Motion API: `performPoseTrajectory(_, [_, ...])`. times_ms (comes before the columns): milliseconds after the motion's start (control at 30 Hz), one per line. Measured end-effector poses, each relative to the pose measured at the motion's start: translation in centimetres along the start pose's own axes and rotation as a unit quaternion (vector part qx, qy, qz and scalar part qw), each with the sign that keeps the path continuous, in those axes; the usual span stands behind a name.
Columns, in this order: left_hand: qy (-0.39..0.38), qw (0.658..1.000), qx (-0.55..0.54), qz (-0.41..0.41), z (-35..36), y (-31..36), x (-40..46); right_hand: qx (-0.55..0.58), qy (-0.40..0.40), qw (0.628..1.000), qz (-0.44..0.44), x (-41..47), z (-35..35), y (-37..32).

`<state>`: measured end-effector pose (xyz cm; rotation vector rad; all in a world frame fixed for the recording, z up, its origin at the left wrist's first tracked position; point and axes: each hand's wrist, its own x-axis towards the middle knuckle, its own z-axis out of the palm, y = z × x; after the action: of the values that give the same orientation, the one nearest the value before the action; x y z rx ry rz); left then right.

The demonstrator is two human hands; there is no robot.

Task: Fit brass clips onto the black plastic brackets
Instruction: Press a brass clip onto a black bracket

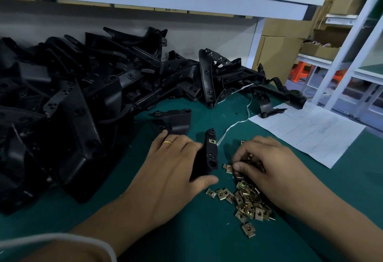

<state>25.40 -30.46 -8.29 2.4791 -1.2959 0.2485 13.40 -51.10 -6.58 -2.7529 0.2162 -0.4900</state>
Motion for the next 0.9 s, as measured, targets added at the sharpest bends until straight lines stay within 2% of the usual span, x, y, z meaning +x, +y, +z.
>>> performPoseTrajectory(133, [0.002,1.000,-0.014,-0.003,0.0,0.0,0.0,0.017,0.034,0.999,-0.022,0.0,0.3,-0.2])
performPoseTrajectory(233, [0.023,0.999,-0.042,-0.008,-0.1,0.0,0.0,0.127,0.068,0.990,0.007,-0.1,0.2,-0.4])
performPoseTrajectory(300, [0.055,0.997,-0.050,-0.003,-0.3,0.0,0.0,0.261,0.063,0.963,0.026,-0.1,0.1,-0.9])
performPoseTrajectory(367, [0.091,0.994,-0.057,0.013,-0.3,0.0,0.0,0.396,0.052,0.916,0.030,0.0,0.2,-1.5])
performPoseTrajectory(433, [0.122,0.989,-0.084,0.032,-0.4,0.0,0.0,0.472,0.048,0.880,0.035,0.0,0.2,-2.0])
performPoseTrajectory(533, [0.135,0.983,-0.118,0.050,-0.3,0.1,0.0,0.514,0.031,0.856,0.049,-0.1,0.6,-2.5])
performPoseTrajectory(700, [0.132,0.983,-0.106,0.065,-0.3,0.3,-0.2,0.578,0.007,0.812,0.079,-0.3,0.9,-3.3])
performPoseTrajectory(800, [0.138,0.983,-0.105,0.066,-0.4,0.4,-0.2,0.593,0.006,0.800,0.089,-0.5,0.8,-3.7])
performPoseTrajectory(900, [0.134,0.984,-0.105,0.058,-0.5,0.4,-0.3,0.584,0.011,0.806,0.094,-0.6,0.8,-4.1])
